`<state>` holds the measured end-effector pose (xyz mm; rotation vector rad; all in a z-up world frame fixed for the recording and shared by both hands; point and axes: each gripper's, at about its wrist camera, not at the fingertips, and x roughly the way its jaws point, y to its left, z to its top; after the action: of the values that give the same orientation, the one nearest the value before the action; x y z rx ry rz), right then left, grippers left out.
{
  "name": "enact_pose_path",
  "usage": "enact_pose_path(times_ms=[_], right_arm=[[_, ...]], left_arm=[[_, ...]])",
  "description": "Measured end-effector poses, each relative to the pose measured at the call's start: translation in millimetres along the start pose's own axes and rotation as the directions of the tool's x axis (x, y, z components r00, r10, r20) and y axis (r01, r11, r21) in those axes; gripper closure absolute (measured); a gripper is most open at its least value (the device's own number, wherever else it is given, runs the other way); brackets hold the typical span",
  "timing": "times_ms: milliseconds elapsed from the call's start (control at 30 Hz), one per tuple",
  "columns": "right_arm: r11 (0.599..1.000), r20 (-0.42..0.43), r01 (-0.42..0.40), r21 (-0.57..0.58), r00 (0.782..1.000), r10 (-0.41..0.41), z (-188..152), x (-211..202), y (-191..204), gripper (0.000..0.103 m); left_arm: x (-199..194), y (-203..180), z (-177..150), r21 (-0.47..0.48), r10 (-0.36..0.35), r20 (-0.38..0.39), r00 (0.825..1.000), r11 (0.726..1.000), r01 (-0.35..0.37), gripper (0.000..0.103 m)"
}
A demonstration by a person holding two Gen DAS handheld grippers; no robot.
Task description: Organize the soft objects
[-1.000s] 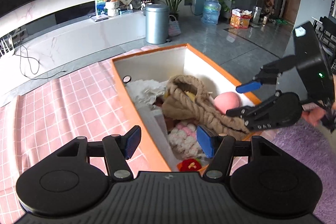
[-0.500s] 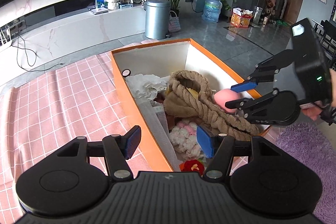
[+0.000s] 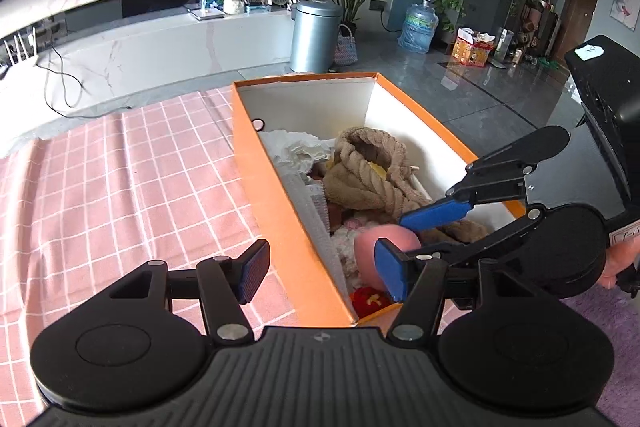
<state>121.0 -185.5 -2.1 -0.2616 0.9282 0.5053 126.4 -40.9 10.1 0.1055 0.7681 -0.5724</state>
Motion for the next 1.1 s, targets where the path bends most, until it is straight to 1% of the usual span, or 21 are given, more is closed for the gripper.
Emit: enact_pose_path(times_ms=[100, 167, 233, 367, 400, 433, 533, 567, 600, 633, 667, 767, 800, 867, 900, 933, 967, 1000, 1033, 1100], right_arm=[[1.000, 0.004, 0.010, 0.010, 1.000, -0.010, -2.0, -1.1, 3.6, 0.063], [1.000, 0.012, 0.013, 0.021, 1.000, -0.014, -4.2, -5.9, 3.5, 0.063], [0.999, 0.025, 0.015, 0.035, 1.000, -0.016, -6.5, -13.4, 2.8, 0.062], [0.997, 0.074, 0.037, 0.071, 0.996, -0.042, -13.0, -32.6, 4.9, 0.056], [0.995, 0.090, 0.045, 0.085, 0.995, -0.053, -15.1, -38.4, 6.0, 0.052], [0.993, 0.111, 0.062, 0.103, 0.991, -0.073, -18.0, -46.0, 7.2, 0.046], [0.980, 0.181, 0.113, 0.162, 0.973, -0.142, -25.9, -67.6, 13.0, 0.037], [0.973, 0.208, 0.136, 0.189, 0.962, -0.175, -29.1, -75.6, 15.6, 0.035], [0.962, 0.242, 0.158, 0.224, 0.947, -0.212, -33.4, -85.1, 19.4, 0.028], [0.953, 0.267, 0.169, 0.251, 0.934, -0.236, -36.8, -91.8, 23.1, 0.022], [0.943, 0.295, 0.177, 0.283, 0.919, -0.261, -41.0, -99.3, 27.5, 0.020], [0.901, 0.345, 0.223, 0.372, 0.868, -0.357, -52.2, -114.8, 42.2, 0.012], [0.883, 0.355, 0.246, 0.400, 0.847, -0.397, -56.0, -119.0, 47.7, 0.007], [0.847, 0.364, 0.300, 0.439, 0.803, -0.473, -64.9, -124.3, 60.8, 0.005], [0.824, 0.360, 0.341, 0.452, 0.776, -0.518, -68.0, -125.1, 67.6, 0.002], [0.801, 0.356, 0.390, 0.455, 0.744, -0.565, -70.7, -124.4, 75.1, 0.003], [0.785, 0.354, 0.419, 0.456, 0.724, -0.592, -72.6, -123.3, 80.4, 0.003], [0.772, 0.350, 0.437, 0.462, 0.710, -0.611, -74.4, -121.4, 85.6, 0.003], [0.767, 0.350, 0.436, 0.472, 0.706, -0.616, -76.5, -119.8, 88.9, 0.003], [0.768, 0.348, 0.412, 0.490, 0.715, -0.606, -81.6, -114.7, 94.2, 0.003]], left_arm=[[-6.5, -3.3, -5.5, 0.025, 0.038, 0.041, 0.998, 0.999, -0.039, 0.032], [-10.6, -5.8, -7.8, 0.037, 0.058, 0.066, 0.996, 0.997, -0.061, 0.032], [-16.1, -7.9, -9.9, 0.039, 0.059, 0.093, 0.994, 0.997, -0.063, 0.032], [-28.0, -10.5, -9.9, 0.014, 0.069, 0.147, 0.987, 0.997, -0.072, 0.032], [-31.1, -10.8, -9.4, 0.001, 0.073, 0.155, 0.985, 0.997, -0.074, 0.032], [-34.4, -11.0, -9.3, -0.011, 0.070, 0.165, 0.984, 0.998, -0.069, 0.032], [-45.3, -13.5, -6.7, -0.040, 0.069, 0.196, 0.978, 0.997, -0.063, 0.032], [-48.5, -15.6, -6.2, -0.039, 0.073, 0.203, 0.976, 0.997, -0.066, 0.030], [-51.4, -17.9, -6.7, -0.036, 0.081, 0.215, 0.973, 0.997, -0.075, 0.029], [-54.7, -22.2, -8.1, -0.031, 0.097, 0.232, 0.968, 0.995, -0.092, 0.025], [-57.8, -25.2, -9.9, -0.028, 0.114, 0.248, 0.962, 0.994, -0.110, 0.020], [-68.5, -34.8, -14.9, -0.031, 0.161, 0.299, 0.940, 0.987, -0.159, 0.011], [-71.7, -37.7, -15.9, -0.030, 0.180, 0.309, 0.934, 0.983, -0.180, 0.011], [-79.2, -41.9, -20.4, -0.026, 0.207, 0.355, 0.912, 0.977, -0.212, 0.010], [-82.4, -43.4, -23.2, -0.032, 0.225, 0.377, 0.899, 0.973, -0.230, 0.008], [-84.8, -44.7, -25.9, -0.045, 0.246, 0.390, 0.887, 0.968, -0.248, 0.007], [-86.5, -44.7, -28.3, -0.064, 0.263, 0.398, 0.879, 0.964, -0.259, 0.007], [-88.3, -44.3, -31.5, -0.089, 0.278, 0.399, 0.874, 0.960, -0.265, 0.007], [-89.2, -43.7, -34.0, -0.112, 0.290, 0.392, 0.873, 0.957, -0.268, 0.007], [-89.2, -38.9, -39.7, -0.163, 0.315, 0.363, 0.877, 0.948, -0.273, 0.006]])
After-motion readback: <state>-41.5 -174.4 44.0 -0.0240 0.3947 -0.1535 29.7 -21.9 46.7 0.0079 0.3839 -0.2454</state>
